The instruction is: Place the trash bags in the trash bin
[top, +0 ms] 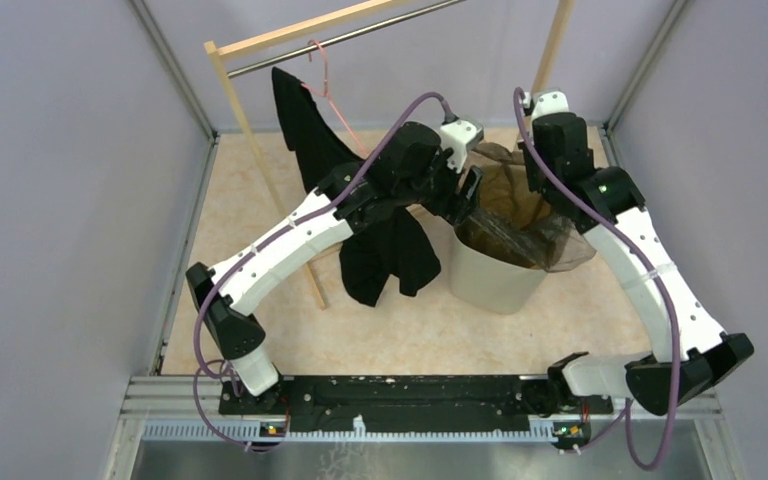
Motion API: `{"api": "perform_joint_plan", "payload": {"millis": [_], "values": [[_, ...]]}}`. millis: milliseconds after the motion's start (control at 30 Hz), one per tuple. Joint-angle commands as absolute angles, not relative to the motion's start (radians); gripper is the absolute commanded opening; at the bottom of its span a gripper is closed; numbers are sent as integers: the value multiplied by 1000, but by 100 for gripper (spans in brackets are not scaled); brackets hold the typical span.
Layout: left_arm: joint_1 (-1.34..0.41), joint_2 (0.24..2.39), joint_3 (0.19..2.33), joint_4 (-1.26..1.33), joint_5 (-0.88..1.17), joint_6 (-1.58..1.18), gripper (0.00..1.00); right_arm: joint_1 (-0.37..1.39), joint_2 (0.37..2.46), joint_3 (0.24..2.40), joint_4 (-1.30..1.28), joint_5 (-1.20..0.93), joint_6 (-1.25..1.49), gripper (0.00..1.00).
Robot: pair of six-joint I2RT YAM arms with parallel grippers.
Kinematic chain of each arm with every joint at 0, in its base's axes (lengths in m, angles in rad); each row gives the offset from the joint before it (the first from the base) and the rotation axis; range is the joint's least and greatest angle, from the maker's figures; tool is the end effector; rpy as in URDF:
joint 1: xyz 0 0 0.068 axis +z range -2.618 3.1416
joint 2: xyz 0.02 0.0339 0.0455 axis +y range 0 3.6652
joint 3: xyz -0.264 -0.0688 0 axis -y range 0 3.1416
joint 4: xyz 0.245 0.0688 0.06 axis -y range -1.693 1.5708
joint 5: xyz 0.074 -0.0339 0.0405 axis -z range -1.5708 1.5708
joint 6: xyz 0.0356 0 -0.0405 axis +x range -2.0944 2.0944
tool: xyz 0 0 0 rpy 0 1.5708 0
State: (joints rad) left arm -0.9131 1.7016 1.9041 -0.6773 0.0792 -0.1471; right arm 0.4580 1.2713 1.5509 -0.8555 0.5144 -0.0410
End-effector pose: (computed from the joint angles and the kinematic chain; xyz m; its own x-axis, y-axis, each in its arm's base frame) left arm 0.2299 -0.3022 0.4332 -0.3984 0.2767 -0.8745 0.7820 0.6007 -0.1661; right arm 0.2312 0.0944 0.4339 -0.4874 -0.2801 -0.8270 -0.0348 0.9526 -0.3021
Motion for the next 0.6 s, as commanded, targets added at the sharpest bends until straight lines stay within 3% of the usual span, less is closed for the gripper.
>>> {"api": "perform_joint_plan", "payload": {"millis": [0,233,567], "values": [[-914,1725,1971,-718,-41,-136,64,383,1303,1605,-822,469,-8,0],[-914,1732,1979,-727,-48,-158,25,319,1352,1648,-842,453,-7,0],[-914,1636,1803,-702,-6,-211,22,269,1445,1663,-782,375,-8,0]]}}
